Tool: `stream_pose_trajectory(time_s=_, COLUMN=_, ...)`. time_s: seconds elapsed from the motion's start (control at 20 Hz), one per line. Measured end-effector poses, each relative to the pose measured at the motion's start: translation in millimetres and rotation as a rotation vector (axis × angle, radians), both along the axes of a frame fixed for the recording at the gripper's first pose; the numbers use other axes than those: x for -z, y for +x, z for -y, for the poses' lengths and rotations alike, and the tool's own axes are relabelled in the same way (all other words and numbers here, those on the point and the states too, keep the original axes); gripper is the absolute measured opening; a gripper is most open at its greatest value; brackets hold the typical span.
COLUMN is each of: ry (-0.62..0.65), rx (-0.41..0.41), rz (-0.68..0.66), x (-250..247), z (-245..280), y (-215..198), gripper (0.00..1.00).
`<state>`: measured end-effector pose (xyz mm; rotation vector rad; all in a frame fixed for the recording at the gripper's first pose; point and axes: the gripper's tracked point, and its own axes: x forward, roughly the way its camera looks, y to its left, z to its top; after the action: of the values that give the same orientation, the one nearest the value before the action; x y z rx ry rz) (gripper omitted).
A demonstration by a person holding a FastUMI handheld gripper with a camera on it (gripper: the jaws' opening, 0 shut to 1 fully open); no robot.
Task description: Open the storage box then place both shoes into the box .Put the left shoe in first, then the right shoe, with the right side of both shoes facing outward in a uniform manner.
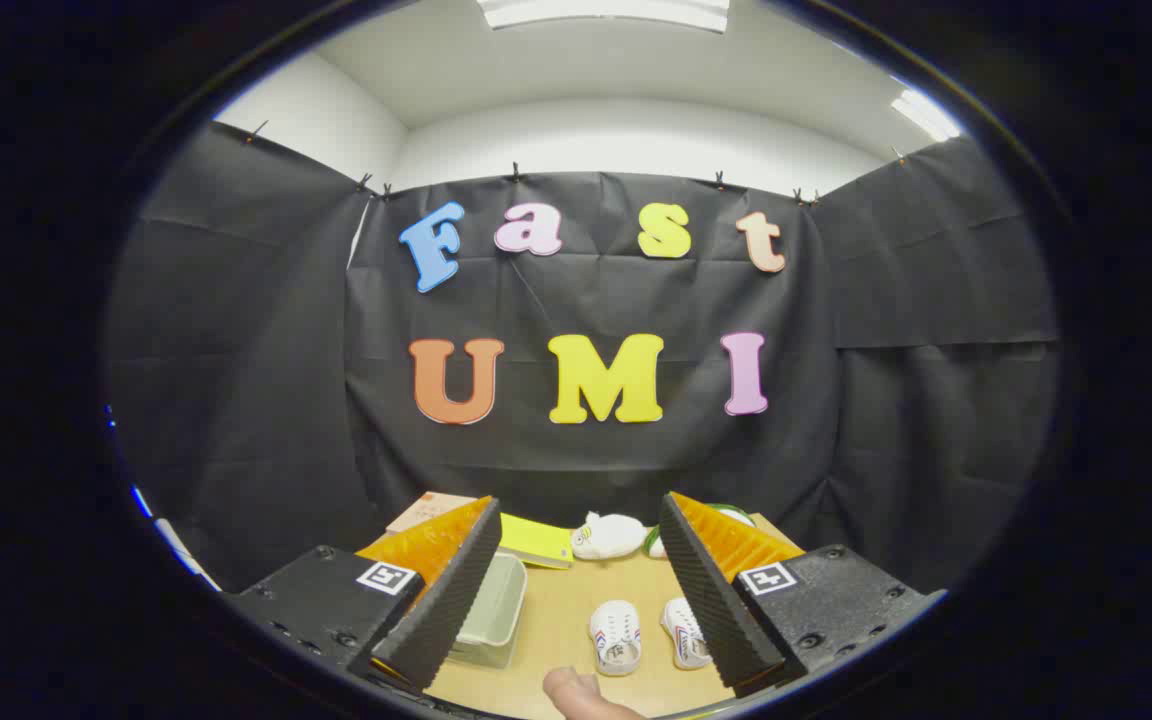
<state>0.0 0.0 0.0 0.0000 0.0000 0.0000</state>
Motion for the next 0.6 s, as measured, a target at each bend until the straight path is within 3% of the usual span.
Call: stream_pose_trajectory(time_s=0.6, ry=0.008, rx=0.003, rz=-0.016, x=9.1, z=11.1, y=6.3, gripper=1.0)
